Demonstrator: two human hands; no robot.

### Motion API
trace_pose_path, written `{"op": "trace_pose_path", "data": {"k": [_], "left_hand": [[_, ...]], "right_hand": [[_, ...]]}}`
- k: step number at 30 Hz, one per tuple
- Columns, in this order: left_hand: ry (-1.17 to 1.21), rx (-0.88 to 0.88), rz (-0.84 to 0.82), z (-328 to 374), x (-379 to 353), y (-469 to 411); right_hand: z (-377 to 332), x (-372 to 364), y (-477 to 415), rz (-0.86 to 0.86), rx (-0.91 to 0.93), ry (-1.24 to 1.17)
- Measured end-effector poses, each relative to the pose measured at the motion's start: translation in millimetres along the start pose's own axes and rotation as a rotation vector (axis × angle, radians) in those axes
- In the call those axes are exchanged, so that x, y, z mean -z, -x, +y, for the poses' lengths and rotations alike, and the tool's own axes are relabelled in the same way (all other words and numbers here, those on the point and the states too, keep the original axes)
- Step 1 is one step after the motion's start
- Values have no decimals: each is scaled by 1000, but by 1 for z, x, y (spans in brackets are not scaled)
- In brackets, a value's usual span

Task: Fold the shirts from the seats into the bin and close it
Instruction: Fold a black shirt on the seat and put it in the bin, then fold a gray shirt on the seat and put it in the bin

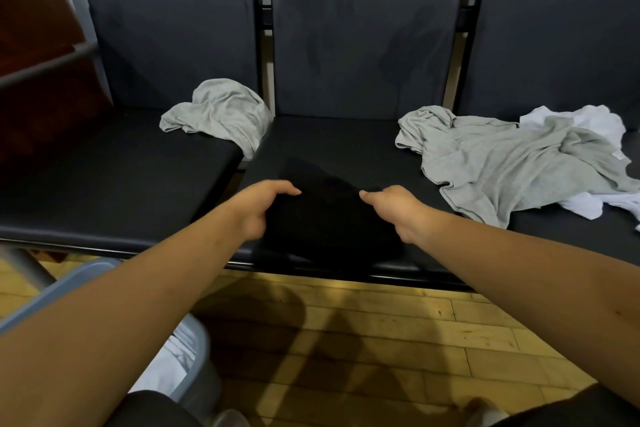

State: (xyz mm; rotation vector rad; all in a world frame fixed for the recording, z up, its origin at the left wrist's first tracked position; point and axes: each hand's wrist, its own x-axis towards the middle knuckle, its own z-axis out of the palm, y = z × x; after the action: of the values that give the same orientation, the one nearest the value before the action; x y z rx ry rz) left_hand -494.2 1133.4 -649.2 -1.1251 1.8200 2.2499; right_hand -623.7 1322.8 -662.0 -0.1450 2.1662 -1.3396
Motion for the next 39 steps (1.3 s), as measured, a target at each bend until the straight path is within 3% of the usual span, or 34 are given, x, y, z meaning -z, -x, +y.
{"op": "trace_pose_path", "data": {"k": [4, 6, 15, 22, 29, 35, 39], "left_hand": [[221, -89, -19, 9, 28, 22], [294, -112, -5, 8, 51, 32], [495, -205, 150, -20, 184, 83], [575, -170, 405, -114, 304, 131], [637, 25, 524, -240, 357, 145], [694, 100, 554, -314, 353, 115], [751, 127, 577, -348, 341, 87]], "right_hand": [[-18, -12, 6, -89, 53, -365], [-35, -23, 12, -125, 122, -386], [-97, -161, 33, -274, 459, -133], [-86, -320, 54, -433, 530, 100], [-10, -434, 68, -620, 447, 344], [52, -461, 48, -621, 327, 629], [77, -475, 37, -590, 331, 696]]}}
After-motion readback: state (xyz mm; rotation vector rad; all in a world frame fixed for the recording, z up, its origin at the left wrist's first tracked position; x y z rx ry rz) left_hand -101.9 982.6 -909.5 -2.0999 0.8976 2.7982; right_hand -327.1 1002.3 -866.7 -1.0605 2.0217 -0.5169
